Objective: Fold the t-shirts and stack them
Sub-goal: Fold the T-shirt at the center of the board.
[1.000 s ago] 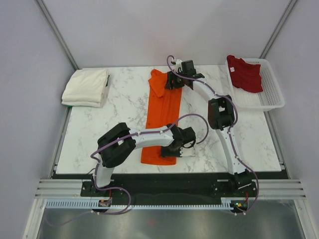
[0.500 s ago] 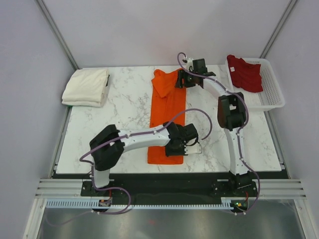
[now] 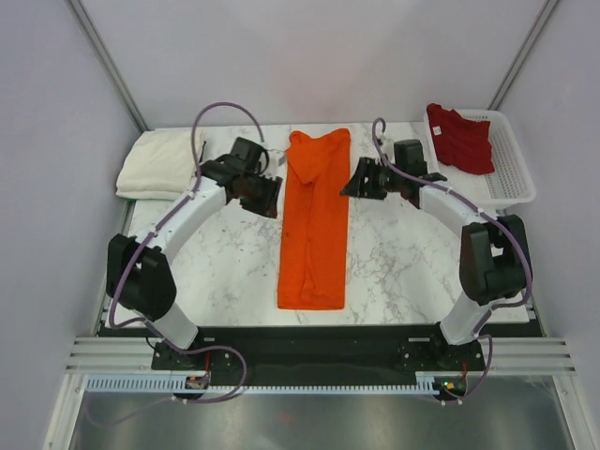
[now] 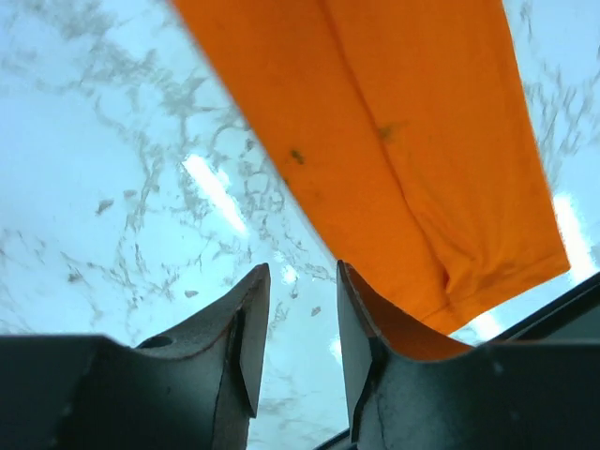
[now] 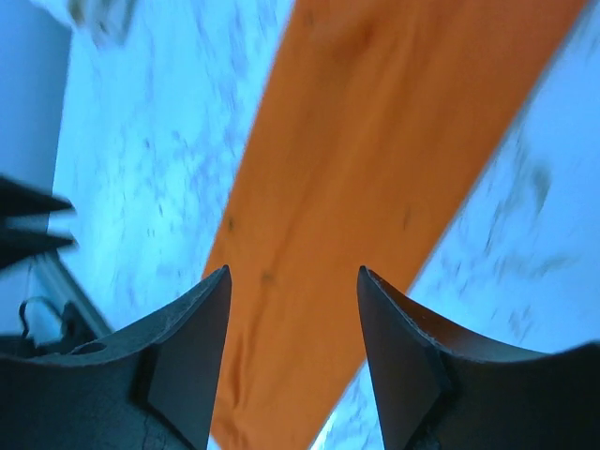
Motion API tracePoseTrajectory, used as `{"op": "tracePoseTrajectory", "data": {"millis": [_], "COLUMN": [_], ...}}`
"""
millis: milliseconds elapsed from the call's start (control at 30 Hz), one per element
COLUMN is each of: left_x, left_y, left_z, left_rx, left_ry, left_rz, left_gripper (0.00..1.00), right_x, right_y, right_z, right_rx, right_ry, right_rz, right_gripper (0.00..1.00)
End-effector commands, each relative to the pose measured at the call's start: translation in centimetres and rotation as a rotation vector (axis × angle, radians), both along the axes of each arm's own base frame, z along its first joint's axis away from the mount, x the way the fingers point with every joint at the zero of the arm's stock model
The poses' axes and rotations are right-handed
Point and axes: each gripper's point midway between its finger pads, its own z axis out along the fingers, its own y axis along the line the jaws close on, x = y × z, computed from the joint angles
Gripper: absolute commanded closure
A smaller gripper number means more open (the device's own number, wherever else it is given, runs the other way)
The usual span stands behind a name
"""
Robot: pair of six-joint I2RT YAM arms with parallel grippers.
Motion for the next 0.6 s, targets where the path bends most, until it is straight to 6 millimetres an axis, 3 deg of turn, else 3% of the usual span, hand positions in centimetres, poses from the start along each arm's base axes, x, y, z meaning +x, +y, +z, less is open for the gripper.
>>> {"op": "tracePoseTrajectory", "data": {"millis": [0, 33, 100, 133, 200, 233, 300, 367, 433, 567], "left_x": [-0.9, -1.8, -3.2, -4.8, -6.7, -8.8, -10.6, -13.1, -15.1, -15.9], "left_y": [1.2, 1.7, 2.1, 2.6, 3.1, 3.2, 3.0, 3.2, 3.4, 3.2], "left_z": [2.7, 1.1, -0.2, -2.2, -3.9, -5.5, -6.2, -7.7, -8.8, -9.5], "left_rx": [-0.312, -0.346, -0.389, -0.366, -0.346, -0.347, -0.370, -0.377, -0.380, -0.406], "left_ry": [0.155, 0.241, 0.345, 0.408, 0.463, 0.545, 0.601, 0.696, 0.754, 0.781], "left_rz": [0.275, 0.348, 0.373, 0.388, 0.414, 0.423, 0.432, 0.479, 0.513, 0.527], "left_gripper": [0.56, 0.54, 0.53, 0.53, 0.54, 0.54, 0.51, 0.42, 0.41, 0.42], "right_x": [-7.3, -10.3, -13.4, -15.8, -18.4, -19.8, -21.8, -23.5, -24.8, -27.0], "right_y": [1.1, 1.1, 1.7, 1.5, 2.3, 2.4, 2.8, 2.4, 1.9, 1.0], "right_z": [-7.0, -9.0, -10.1, -11.5, -11.4, -11.9, -11.7, -12.2, -12.9, -13.6], "right_rx": [0.108, 0.130, 0.146, 0.135, 0.125, 0.119, 0.106, 0.087, 0.054, -0.013], "right_ry": [0.386, 0.489, 0.585, 0.644, 0.669, 0.700, 0.732, 0.782, 0.818, 0.891], "right_rz": [0.057, 0.075, 0.086, 0.089, 0.136, 0.153, 0.192, 0.201, 0.202, 0.185], "right_gripper": [0.36, 0.37, 0.38, 0.38, 0.38, 0.38, 0.38, 0.38, 0.38, 0.39]}}
